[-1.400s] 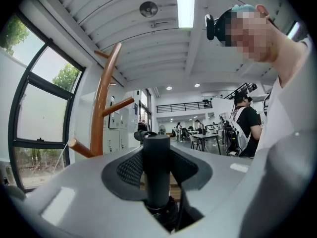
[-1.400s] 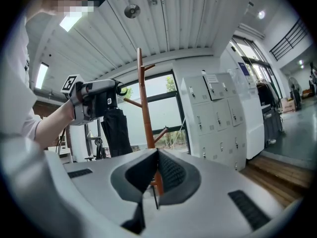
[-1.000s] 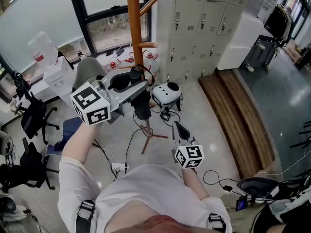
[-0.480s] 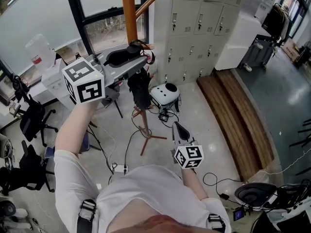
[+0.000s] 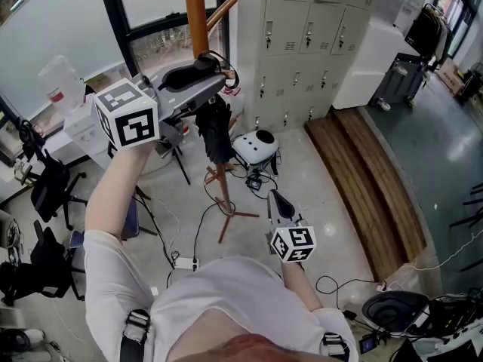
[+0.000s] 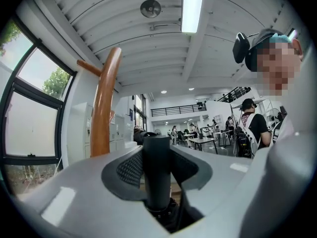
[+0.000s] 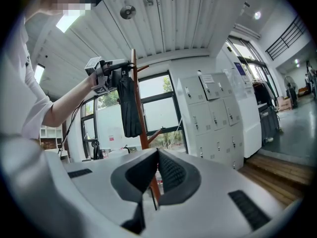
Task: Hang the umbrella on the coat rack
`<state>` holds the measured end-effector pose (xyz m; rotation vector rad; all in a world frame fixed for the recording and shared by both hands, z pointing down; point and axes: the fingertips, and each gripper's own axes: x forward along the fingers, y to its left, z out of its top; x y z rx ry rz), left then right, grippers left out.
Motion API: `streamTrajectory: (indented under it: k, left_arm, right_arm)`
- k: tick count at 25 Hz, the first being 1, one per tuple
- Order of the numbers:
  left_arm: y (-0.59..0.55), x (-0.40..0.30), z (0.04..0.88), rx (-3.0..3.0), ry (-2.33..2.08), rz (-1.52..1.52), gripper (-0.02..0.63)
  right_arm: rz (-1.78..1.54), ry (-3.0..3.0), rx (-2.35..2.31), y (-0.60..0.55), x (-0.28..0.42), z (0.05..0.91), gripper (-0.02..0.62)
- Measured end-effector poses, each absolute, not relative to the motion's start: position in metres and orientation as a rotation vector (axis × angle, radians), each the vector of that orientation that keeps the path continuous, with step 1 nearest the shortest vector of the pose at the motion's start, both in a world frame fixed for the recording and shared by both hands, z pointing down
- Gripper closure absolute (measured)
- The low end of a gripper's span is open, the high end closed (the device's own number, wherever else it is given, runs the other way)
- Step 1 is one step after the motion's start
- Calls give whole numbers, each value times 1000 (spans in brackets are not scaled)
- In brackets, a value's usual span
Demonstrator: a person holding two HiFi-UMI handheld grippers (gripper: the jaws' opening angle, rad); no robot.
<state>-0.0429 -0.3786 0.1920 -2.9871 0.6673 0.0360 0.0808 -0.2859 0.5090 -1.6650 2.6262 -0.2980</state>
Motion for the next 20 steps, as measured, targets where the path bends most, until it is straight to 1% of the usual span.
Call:
streamTrajectory:
  k: [8,20]
  left_arm:
    - [-403,-49,214,-2969,772,-40,456]
    - [-390,-57,254,-2919,801,-142,451]
  right_arm:
    - [-311,2643,-1654,-289,80,511,586]
    - [-317,2659,-1645,-286,71,518,586]
